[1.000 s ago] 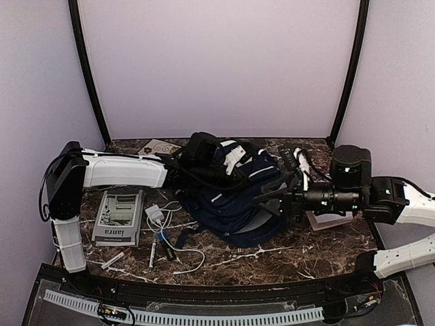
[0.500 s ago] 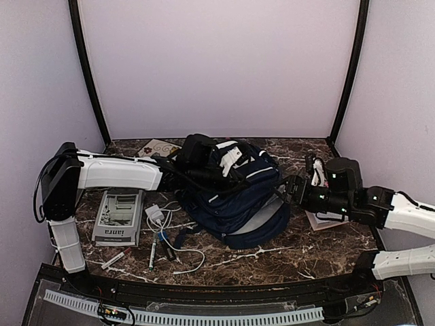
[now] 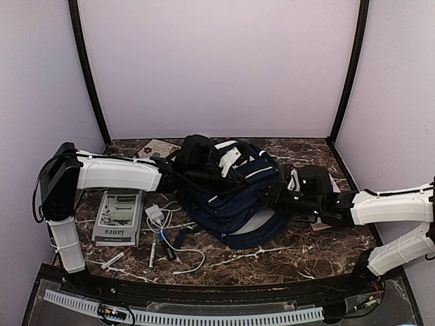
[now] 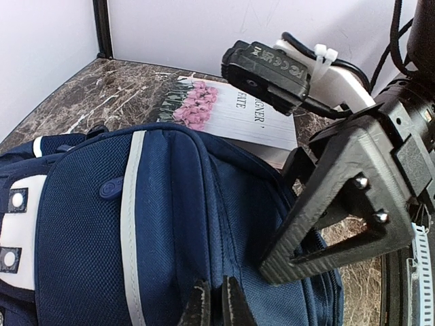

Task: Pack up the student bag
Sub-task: Hold the student bag at the center of the board, then pick up the largest pocket of the bag from the student bag.

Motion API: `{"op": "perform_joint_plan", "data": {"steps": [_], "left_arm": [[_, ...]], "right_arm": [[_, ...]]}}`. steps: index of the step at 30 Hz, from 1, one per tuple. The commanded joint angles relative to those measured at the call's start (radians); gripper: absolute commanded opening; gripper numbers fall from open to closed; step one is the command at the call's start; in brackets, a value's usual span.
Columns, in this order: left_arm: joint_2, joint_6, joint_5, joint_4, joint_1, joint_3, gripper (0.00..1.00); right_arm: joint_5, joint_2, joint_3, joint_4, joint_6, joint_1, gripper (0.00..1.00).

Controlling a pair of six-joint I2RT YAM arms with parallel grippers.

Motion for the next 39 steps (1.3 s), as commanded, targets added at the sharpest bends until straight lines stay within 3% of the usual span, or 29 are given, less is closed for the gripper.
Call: {"op": "perform_joint_plan", "data": {"steps": [1, 2, 3, 6, 7, 11, 15, 17, 21, 25, 32, 35, 39], "left_arm": [[-0.120, -0.002, 0.033, 0.116, 0.010, -0.003, 0.00], [-0.123, -0.004, 0.036, 0.116, 0.010, -0.001, 0.00], [-0.132, -0.004, 0.030, 0.112, 0.010, -0.001, 0.00], [-0.188, -0.019, -0.057, 0.074, 0.010, -0.019, 0.44], [-0.221, -0.034, -0.103, 0.036, 0.009, -0.026, 0.53], [-0.406, -0.005, -0.331, -0.088, -0.037, -0.159, 0.71], [-0.561, -0.042, -0.489, -0.187, -0.122, -0.331, 0.72], [-0.606, -0.119, -0.480, -0.214, -0.148, -0.433, 0.67], [-0.645, -0.231, -0.442, -0.186, -0.190, -0.617, 0.47], [-0.598, -0.258, -0.414, -0.110, -0.206, -0.681, 0.45], [-0.381, -0.185, -0.337, -0.116, -0.214, -0.556, 0.69], [-0.312, -0.170, -0.332, -0.099, -0.221, -0.512, 0.70], [-0.217, -0.197, -0.384, -0.192, -0.224, -0.411, 0.66]], "right_arm": [[-0.079, 0.039, 0.065, 0.177, -0.002, -0.001, 0.19], [-0.084, 0.046, 0.082, 0.173, -0.012, -0.001, 0.03], [-0.086, 0.050, 0.097, 0.160, -0.023, -0.001, 0.00], [-0.063, 0.042, 0.117, 0.132, -0.040, -0.002, 0.00], [-0.050, 0.034, 0.117, 0.128, -0.041, -0.003, 0.00], [-0.006, 0.006, 0.128, 0.108, -0.061, -0.005, 0.00], [0.001, 0.016, 0.149, 0.106, -0.075, -0.006, 0.00], [-0.001, 0.025, 0.164, 0.106, -0.084, -0.005, 0.00], [-0.014, 0.044, 0.191, 0.100, -0.099, -0.004, 0.00], [-0.017, 0.047, 0.185, 0.104, -0.096, -0.005, 0.00], [-0.014, 0.032, 0.170, 0.125, -0.076, -0.003, 0.00], [-0.010, 0.030, 0.168, 0.133, -0.078, -0.004, 0.00], [-0.012, 0.030, 0.178, 0.122, -0.090, -0.003, 0.00]]}}
